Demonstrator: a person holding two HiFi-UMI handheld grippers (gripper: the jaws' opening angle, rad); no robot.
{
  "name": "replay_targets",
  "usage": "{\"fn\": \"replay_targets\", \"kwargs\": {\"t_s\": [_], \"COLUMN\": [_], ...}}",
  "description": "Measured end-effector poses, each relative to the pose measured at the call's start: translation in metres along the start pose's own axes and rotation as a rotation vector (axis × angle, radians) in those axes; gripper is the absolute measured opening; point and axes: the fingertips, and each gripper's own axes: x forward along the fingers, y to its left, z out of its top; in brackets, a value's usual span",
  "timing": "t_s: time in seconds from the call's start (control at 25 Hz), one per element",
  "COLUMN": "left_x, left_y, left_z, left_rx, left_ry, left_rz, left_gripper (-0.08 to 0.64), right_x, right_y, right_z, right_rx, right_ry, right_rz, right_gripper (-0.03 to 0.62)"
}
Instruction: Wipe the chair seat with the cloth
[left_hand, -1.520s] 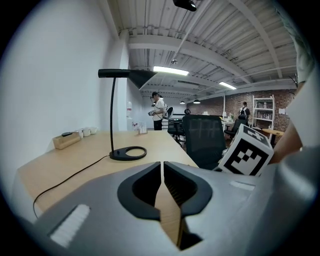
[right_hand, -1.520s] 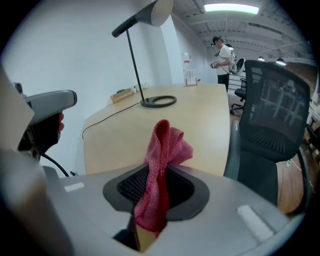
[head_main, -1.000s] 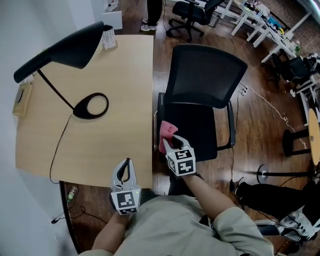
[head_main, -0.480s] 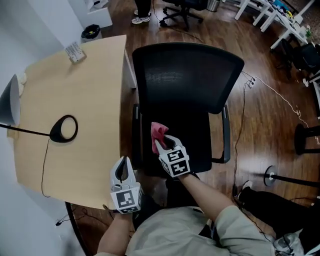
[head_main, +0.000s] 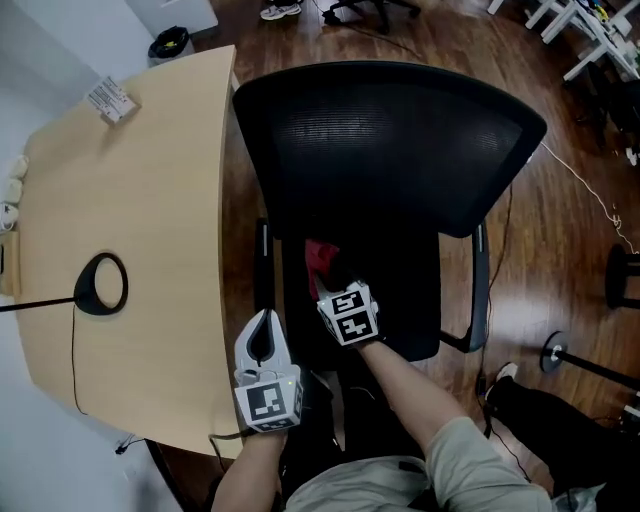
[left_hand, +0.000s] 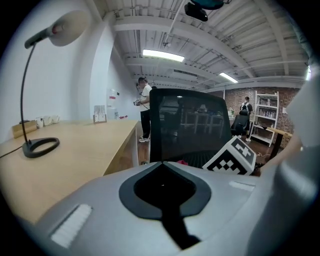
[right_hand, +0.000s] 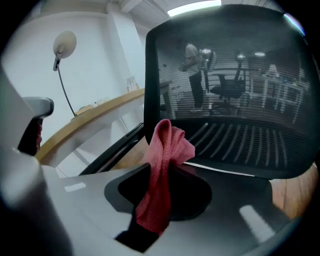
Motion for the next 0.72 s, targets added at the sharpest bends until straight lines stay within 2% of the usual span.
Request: {"fn": "replay_targets", "kwargs": {"t_s": [0.28,0.44,0.6,0.72], "left_x": [0.017,0.011,0.011,0.015], "left_y": [0.007,0.010,-0.001,-0.020], "left_z": [-0.031,-0.033,-0.030,-0.026], "left_rx": [0.007,0.014,0.031,0.035], "left_ry": [0.022,0.023,0.025,0.023], "left_rz": [-0.009,-0.005,-0.025,-0.060], "left_gripper": [0.006,0.006,0.006,0.006], "right_x": [0.105,0.147,0.160,0.152], "right_y": [0.008,0.005,-0.024,-0.065], "right_z": [-0.030,-0.051,-0.062,-0.069], "right_rx": [-0.046,-0.052,-0.045,-0.021], "right_ry": [0.068,0.133,0.169,0.183], "right_rz": [0.022,0.022,-0.021,-0.077], "right_gripper": [0.086,0.094,0.094,0.094]}}
